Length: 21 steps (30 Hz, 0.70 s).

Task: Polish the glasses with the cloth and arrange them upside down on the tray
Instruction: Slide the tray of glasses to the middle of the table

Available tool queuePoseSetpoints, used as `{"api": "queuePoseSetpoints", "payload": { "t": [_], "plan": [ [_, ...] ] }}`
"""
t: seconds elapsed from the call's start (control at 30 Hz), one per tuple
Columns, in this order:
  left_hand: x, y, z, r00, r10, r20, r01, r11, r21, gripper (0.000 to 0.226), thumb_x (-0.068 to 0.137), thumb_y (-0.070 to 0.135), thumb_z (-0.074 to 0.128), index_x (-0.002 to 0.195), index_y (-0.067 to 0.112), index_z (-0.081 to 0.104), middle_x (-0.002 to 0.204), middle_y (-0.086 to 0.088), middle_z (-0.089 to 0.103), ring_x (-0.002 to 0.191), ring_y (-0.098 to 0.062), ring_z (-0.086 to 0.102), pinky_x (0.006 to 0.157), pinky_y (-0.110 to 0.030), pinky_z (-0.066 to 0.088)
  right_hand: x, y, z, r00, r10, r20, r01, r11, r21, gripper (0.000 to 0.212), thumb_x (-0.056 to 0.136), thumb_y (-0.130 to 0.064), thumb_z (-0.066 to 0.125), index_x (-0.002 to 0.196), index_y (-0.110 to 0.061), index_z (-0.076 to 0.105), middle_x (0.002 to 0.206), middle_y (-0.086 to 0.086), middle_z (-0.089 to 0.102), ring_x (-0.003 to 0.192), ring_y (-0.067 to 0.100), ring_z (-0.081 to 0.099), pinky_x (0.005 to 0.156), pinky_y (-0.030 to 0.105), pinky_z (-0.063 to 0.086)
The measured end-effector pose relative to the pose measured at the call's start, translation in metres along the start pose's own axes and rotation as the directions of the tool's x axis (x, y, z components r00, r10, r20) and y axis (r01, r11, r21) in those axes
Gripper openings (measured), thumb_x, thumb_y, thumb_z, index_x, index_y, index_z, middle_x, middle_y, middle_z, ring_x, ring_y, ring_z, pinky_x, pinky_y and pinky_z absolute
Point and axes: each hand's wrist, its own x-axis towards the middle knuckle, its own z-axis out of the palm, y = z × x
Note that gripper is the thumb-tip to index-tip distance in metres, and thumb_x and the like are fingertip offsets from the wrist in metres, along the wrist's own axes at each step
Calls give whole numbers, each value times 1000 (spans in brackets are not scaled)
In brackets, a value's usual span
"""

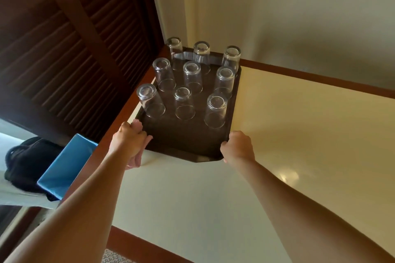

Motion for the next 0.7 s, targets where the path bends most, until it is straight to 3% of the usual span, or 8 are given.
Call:
{"api": "queuePoseSetpoints", "payload": {
  "t": [0.2,0.33,0.53,0.63,0.7],
  "plan": [
    [-31,0,18,999,21,37,-18,997,-71,35,105,37,57,127,10,55,118,-13,63,96,-31,66,82,-43,59,-28,29,-15,998,52,-39,-52,999,-5,10,91,-15,56,93,-8,63,99,13,72,86,37,74,78,42,63],
    [-54,5,30,993,63,98,-63,998,-8,34,108,38,52,126,9,50,100,-7,55,72,-17,53,54,-21,37,-52,59,-26,991,96,-91,-99,995,-21,15,94,-14,57,102,-5,66,105,14,71,97,35,70,75,32,54],
    [-99,16,50,977,138,163,-141,990,11,32,106,37,56,121,10,50,105,-11,58,83,-25,58,67,-33,44,-98,100,-42,973,157,-168,-164,986,-27,11,96,-9,56,100,-7,66,105,13,70,100,34,67,74,31,48],
    [-119,22,64,963,181,202,-187,982,9,34,104,41,56,119,12,50,107,-13,62,90,-30,60,76,-40,47,-118,123,-55,965,184,-189,-193,981,-33,24,93,-5,51,73,-18,48,86,6,63,85,34,59,69,30,42],
    [-132,28,73,951,220,218,-232,972,30,35,103,44,55,120,14,52,106,-11,62,88,-30,61,75,-39,48,-129,139,-65,959,209,-190,-216,976,-16,34,92,-4,49,66,-22,38,71,-2,48,79,32,53,68,30,40]
  ]
}}
